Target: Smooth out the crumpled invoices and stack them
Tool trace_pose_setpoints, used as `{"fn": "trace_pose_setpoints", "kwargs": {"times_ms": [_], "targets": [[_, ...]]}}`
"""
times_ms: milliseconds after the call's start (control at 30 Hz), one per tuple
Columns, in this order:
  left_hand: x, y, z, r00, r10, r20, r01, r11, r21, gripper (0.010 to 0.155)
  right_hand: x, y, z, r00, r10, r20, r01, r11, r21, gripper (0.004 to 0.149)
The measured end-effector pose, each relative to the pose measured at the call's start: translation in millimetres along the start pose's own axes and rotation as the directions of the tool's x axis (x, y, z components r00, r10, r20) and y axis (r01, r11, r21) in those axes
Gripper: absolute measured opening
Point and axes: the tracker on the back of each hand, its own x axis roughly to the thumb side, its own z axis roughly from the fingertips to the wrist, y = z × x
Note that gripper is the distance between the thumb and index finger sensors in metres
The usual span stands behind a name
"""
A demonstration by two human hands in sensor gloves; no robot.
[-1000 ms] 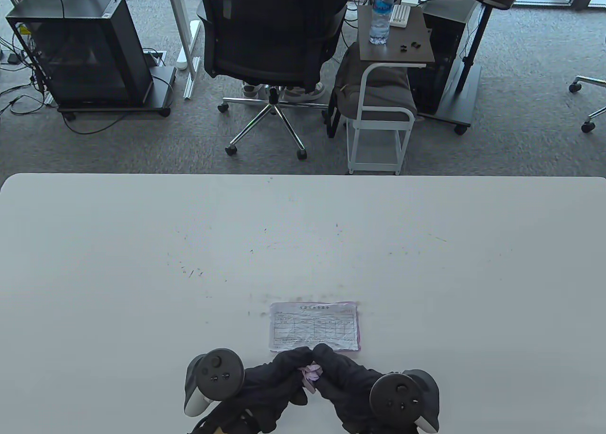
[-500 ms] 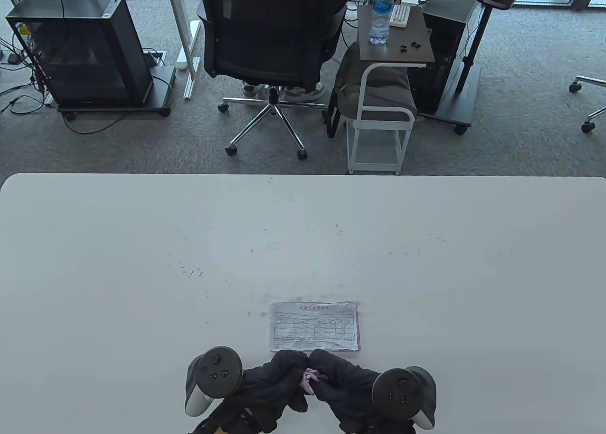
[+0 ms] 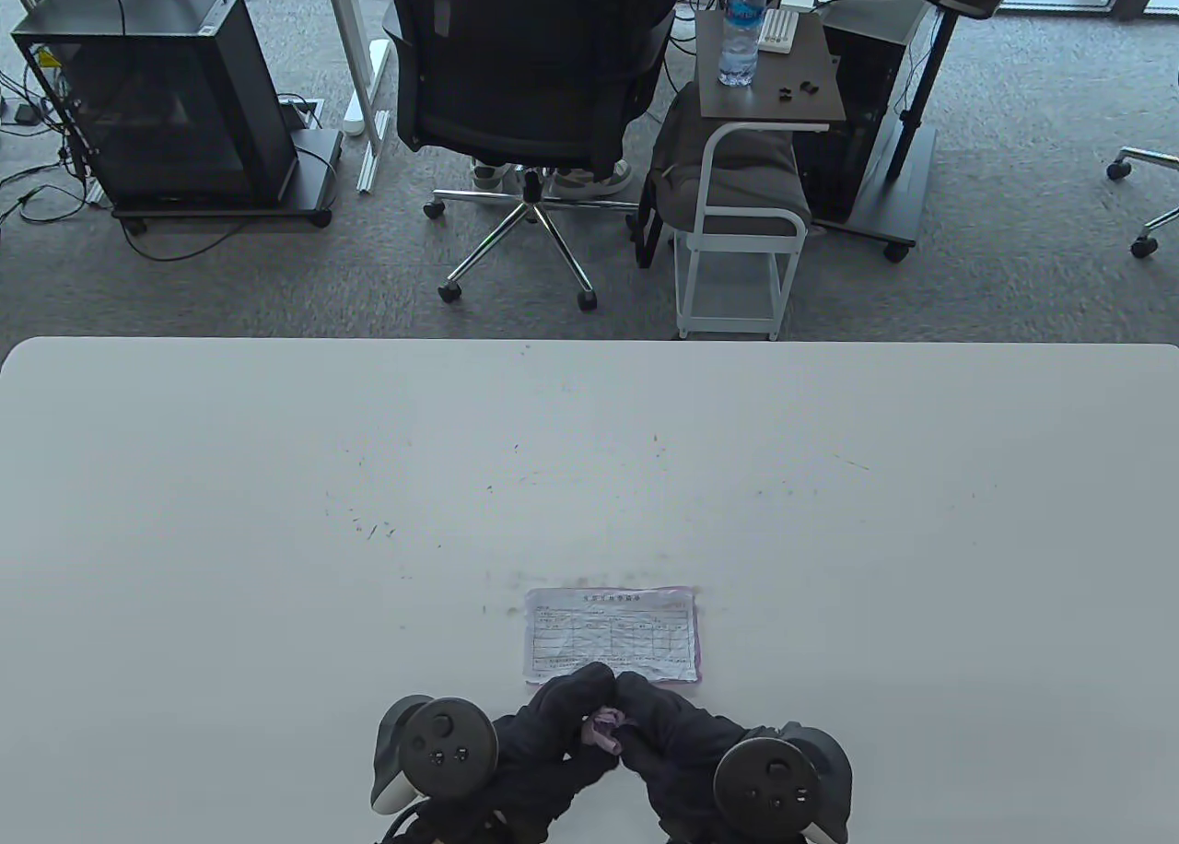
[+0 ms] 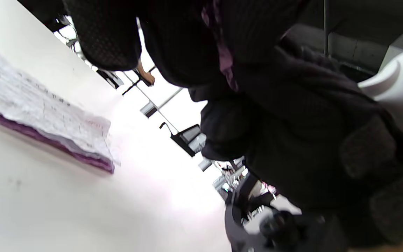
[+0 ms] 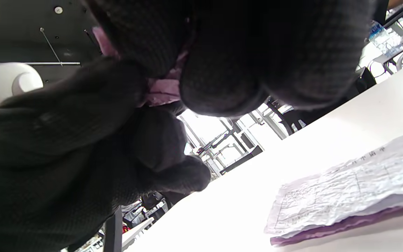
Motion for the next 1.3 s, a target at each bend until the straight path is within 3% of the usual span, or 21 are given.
{"fn": "trace_pose_setpoints", "kwargs": {"times_ms": [100,400,467,533,600,700,800,867,900,1033,1133,1200,1300], "targets": [[-6.7,4.4,2.3,0.994,0.109,-0.031,-0.108,0.993,0.053,0.048,-6.0,-2.6,0.5,0.989,-0.141,-0.036,0.14,0.99,-0.028,0.052],[-19.5,10.2,6.8,0.924,0.379,-0.046,-0.369,0.917,0.148,0.043,-23.4,-6.1,2.8,0.927,-0.339,-0.16,0.324,0.939,-0.116,0.05],[-19.0,11.5,6.9,0.935,0.353,-0.039,-0.343,0.927,0.152,0.043,-26.4,-4.5,2.2,0.914,-0.365,-0.179,0.353,0.931,-0.098,0.05],[-17.5,12.8,6.8,0.954,0.299,-0.029,-0.291,0.944,0.152,0.042,-29.9,-1.0,1.6,0.898,-0.381,-0.22,0.388,0.922,-0.015,0.055],[-14.0,14.0,5.7,0.966,0.257,0.001,-0.255,0.958,0.131,0.042,-32.4,0.5,1.2,0.884,-0.417,-0.211,0.442,0.892,0.09,0.073],[-7.2,12.4,4.8,0.981,0.187,0.043,-0.19,0.977,0.099,0.041,-36.9,-1.3,1.7,0.857,-0.464,-0.224,0.485,0.874,0.044,0.086],[1.3,9.0,3.9,0.991,0.103,0.081,-0.108,0.992,0.068,0.041,-44.5,0.0,0.7,0.801,-0.538,-0.263,0.564,0.825,0.03,0.074],[3.3,8.0,3.9,0.992,0.089,0.084,-0.095,0.993,0.074,0.041,-47.0,0.8,0.8,0.77,-0.57,-0.286,0.602,0.798,0.028,0.048],[3.4,7.8,4.0,0.992,0.092,0.082,-0.098,0.992,0.073,0.041,-46.8,-0.5,0.6,0.761,-0.587,-0.277,0.613,0.79,0.013,0.042],[-2.8,12.3,5.9,0.991,0.122,0.054,-0.127,0.987,0.103,0.041,-48.8,-14.1,3.6,0.815,-0.52,-0.256,0.501,0.854,-0.142,0.041],[-9.8,13.9,7.2,0.975,0.222,0.021,-0.223,0.966,0.133,0.042,-54.5,-25.1,8.7,0.788,-0.556,-0.265,0.486,0.826,-0.287,0.042],[-12.8,14.5,7.9,0.959,0.282,0.016,-0.281,0.949,0.143,0.042,-58.4,-30.5,11.6,0.788,-0.543,-0.292,0.45,0.83,-0.328,0.043],[-14.1,14.4,8.2,0.949,0.316,0.016,-0.314,0.939,0.142,0.043,-61.3,-30.8,12.8,0.793,-0.496,-0.355,0.411,0.865,-0.289,0.045]]}}
